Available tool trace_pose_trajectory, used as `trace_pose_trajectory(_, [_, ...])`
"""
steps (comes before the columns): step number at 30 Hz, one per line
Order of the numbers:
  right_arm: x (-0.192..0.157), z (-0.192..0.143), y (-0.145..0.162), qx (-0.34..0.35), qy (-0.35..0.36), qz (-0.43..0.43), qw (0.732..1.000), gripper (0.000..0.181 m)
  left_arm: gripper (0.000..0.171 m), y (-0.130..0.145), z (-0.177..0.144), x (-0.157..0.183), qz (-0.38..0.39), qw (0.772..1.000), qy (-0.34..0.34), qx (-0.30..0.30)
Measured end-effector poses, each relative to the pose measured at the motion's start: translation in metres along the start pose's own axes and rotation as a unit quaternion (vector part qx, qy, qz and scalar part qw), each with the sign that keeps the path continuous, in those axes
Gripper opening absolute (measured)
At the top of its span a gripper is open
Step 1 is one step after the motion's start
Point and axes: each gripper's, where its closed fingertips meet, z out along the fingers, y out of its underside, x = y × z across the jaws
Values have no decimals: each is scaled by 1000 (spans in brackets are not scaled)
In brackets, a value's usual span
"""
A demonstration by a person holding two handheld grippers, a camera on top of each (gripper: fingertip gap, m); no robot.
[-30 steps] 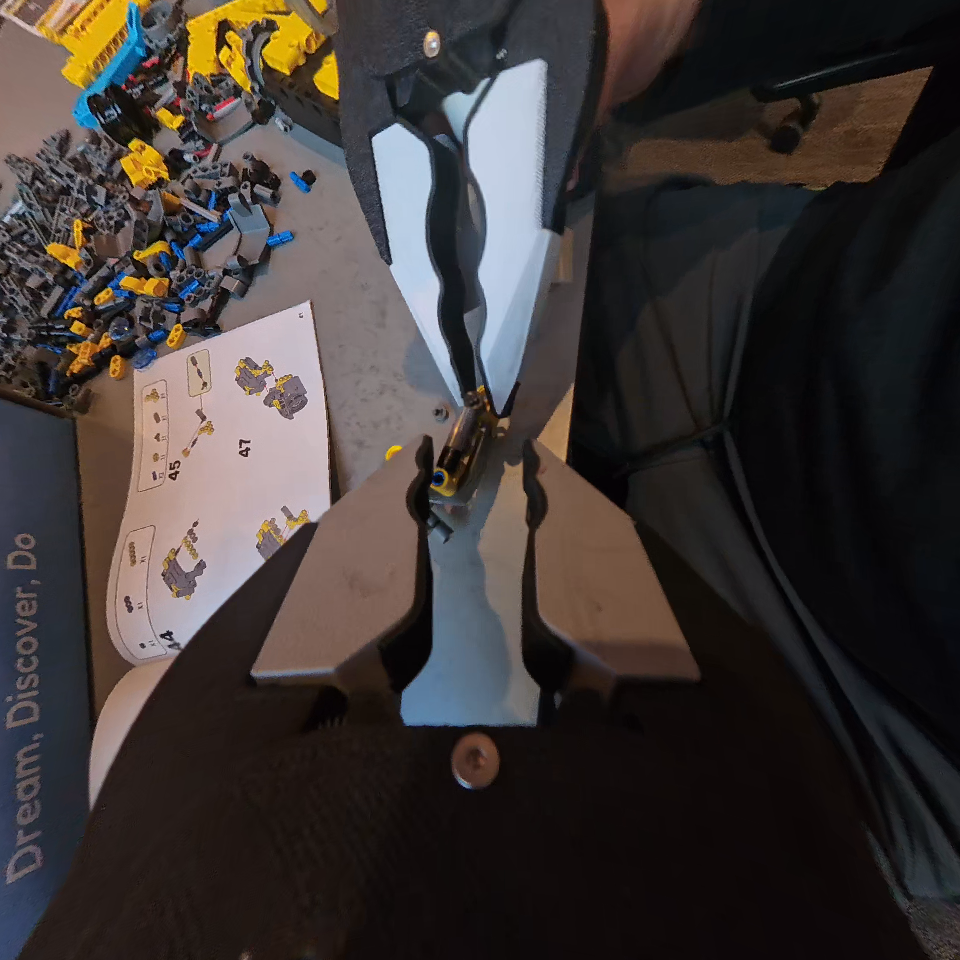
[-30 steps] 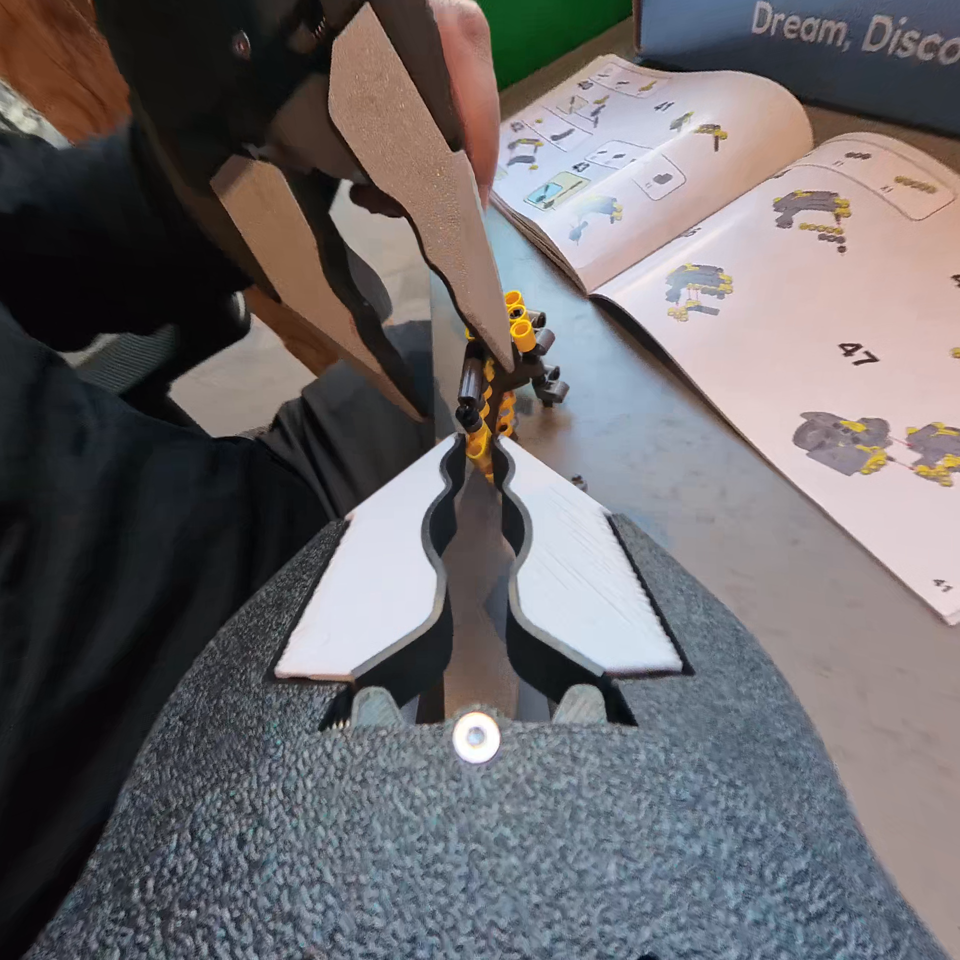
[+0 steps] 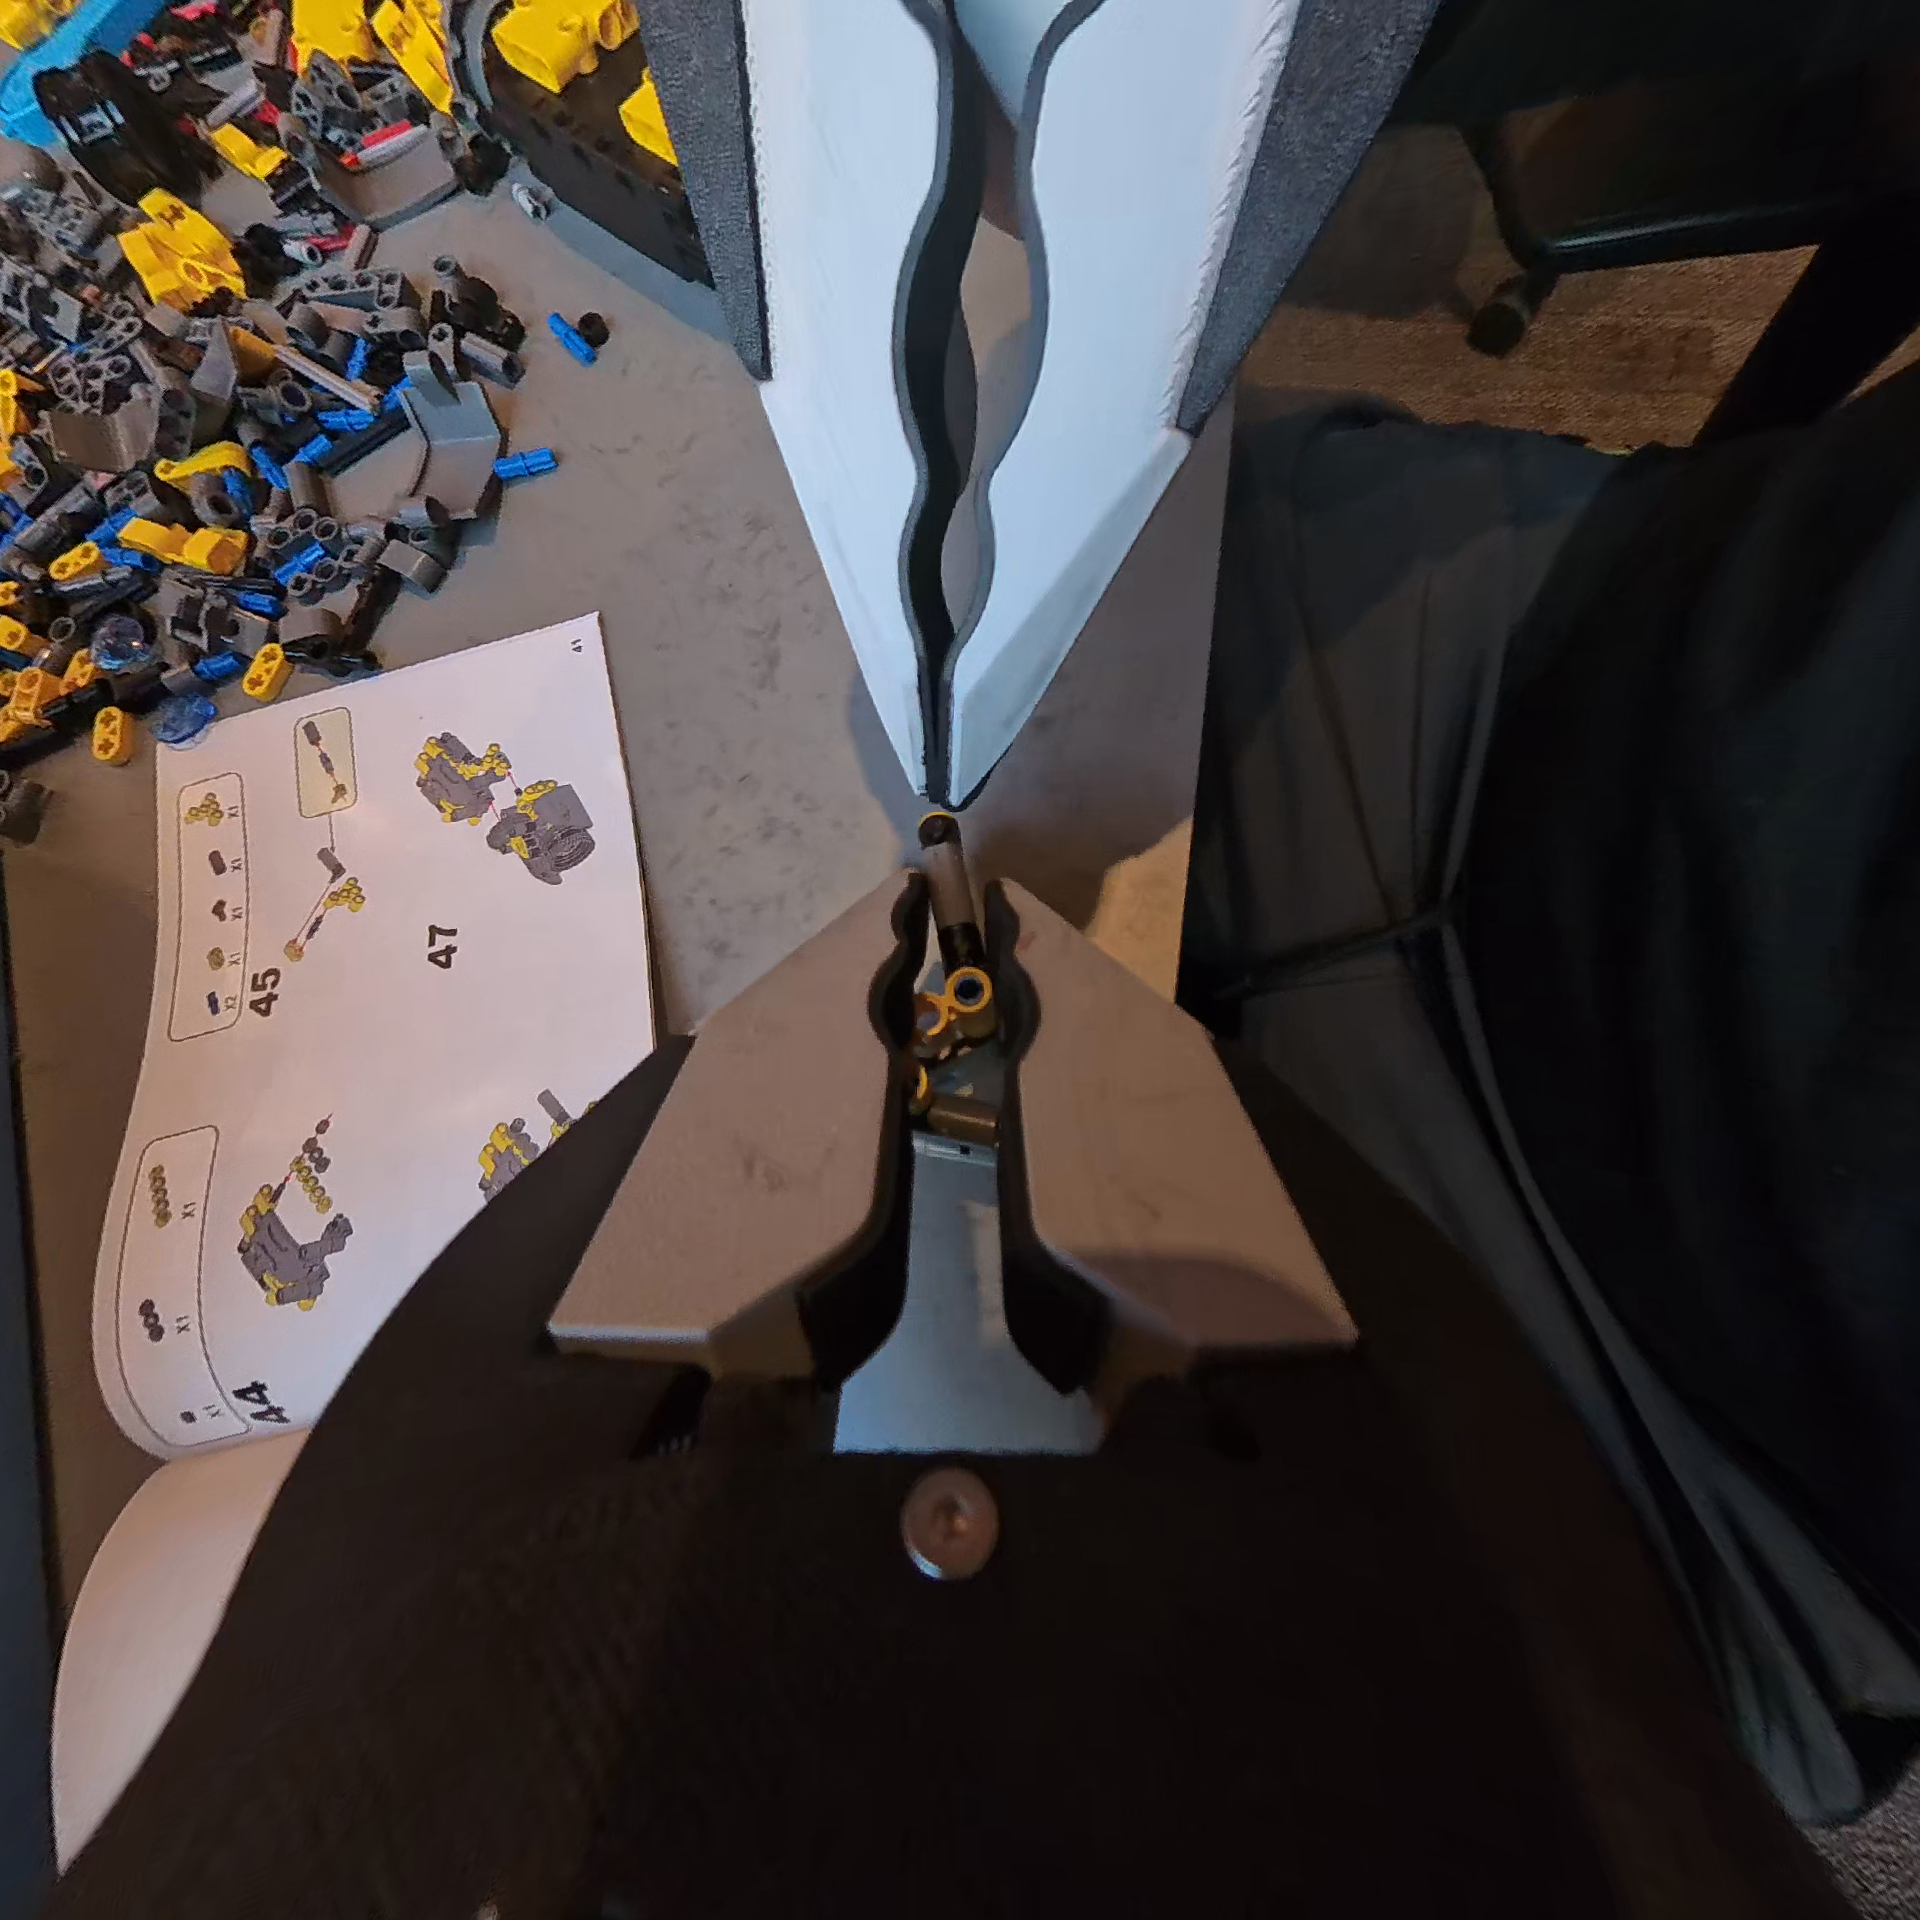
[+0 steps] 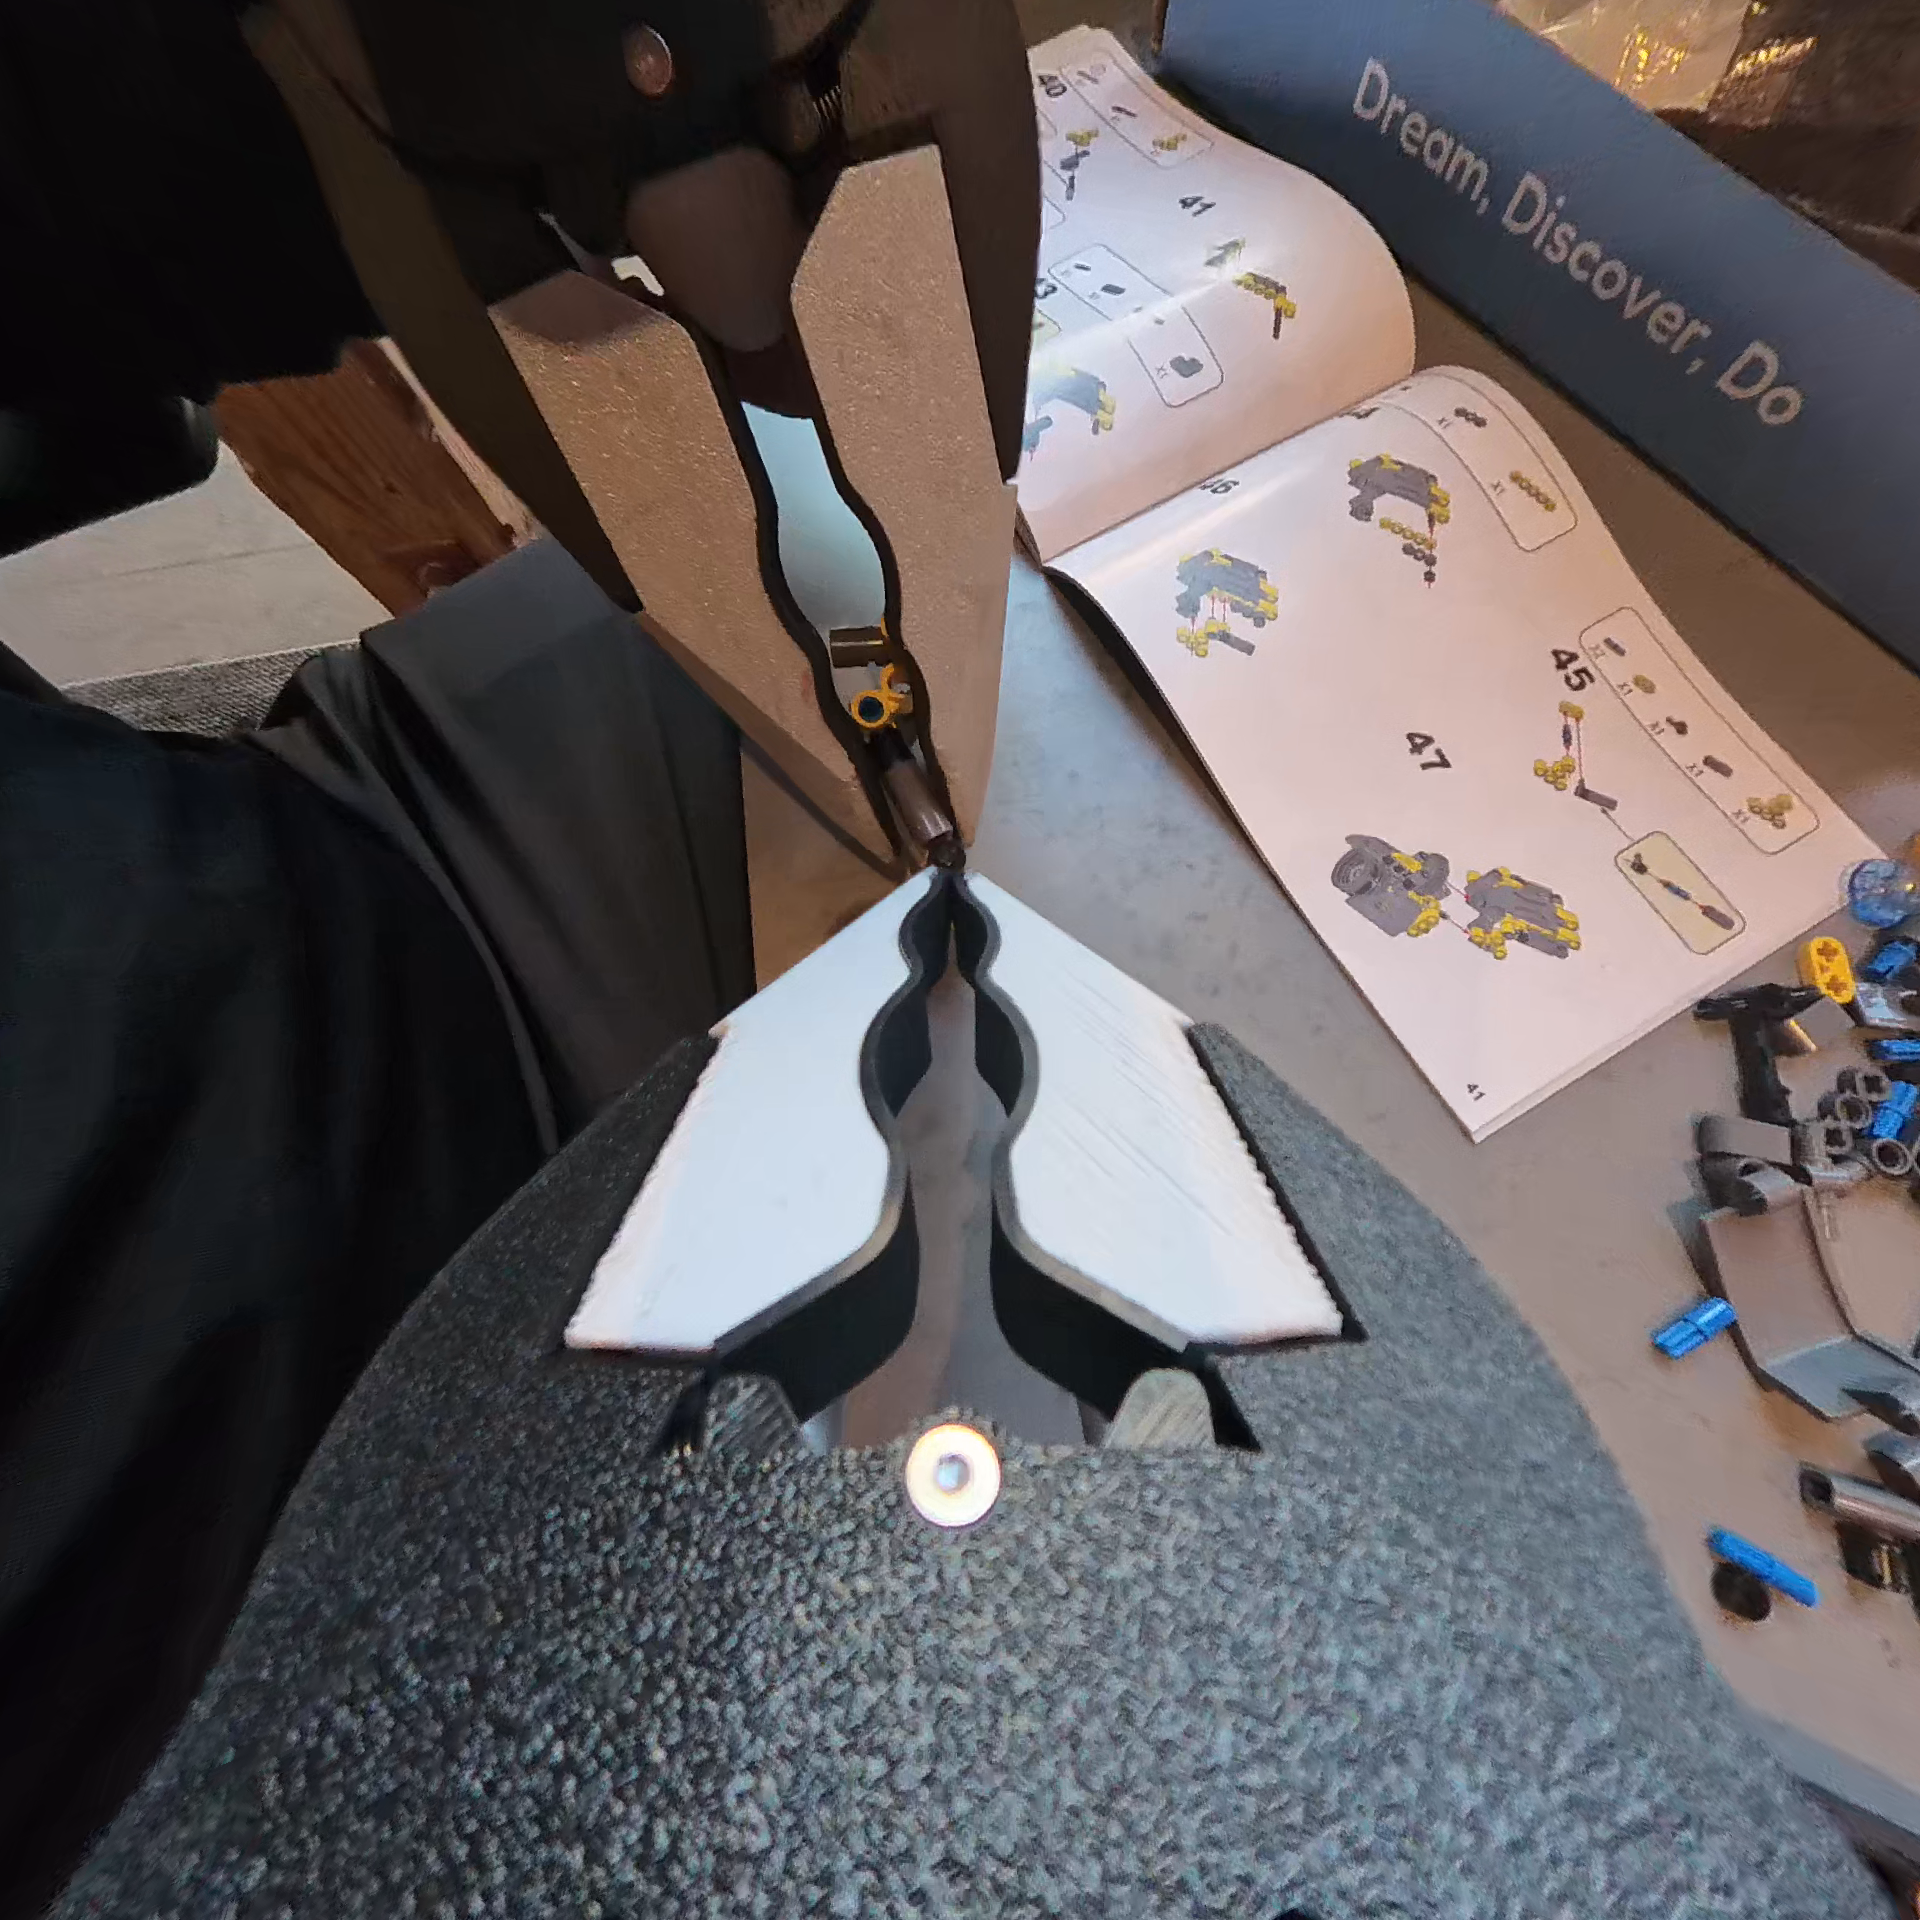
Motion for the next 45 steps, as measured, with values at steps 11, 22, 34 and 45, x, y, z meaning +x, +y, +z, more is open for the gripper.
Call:
trace_pose_trajectory(11, [-21, 3, -4, -11, -31, -60, 998, 18, 6, -2, -9, 21, -6, 996, 74, 47])
trace_pose_trajectory(22, [-34, -1, -13, 30, -99, -2, 995, 5, 18, 2, -19, 28, -43, 997, 43, 48])
trace_pose_trajectory(34, [-43, -7, -16, 110, -150, 85, 979, 6, 9, -5, -8, 45, -119, 986, 84, 85])
trace_pose_trajectory(45, [-54, -4, -3, 83, -118, 62, 988, 5, 7, 8, -9, 56, -68, 989, 121, -55])
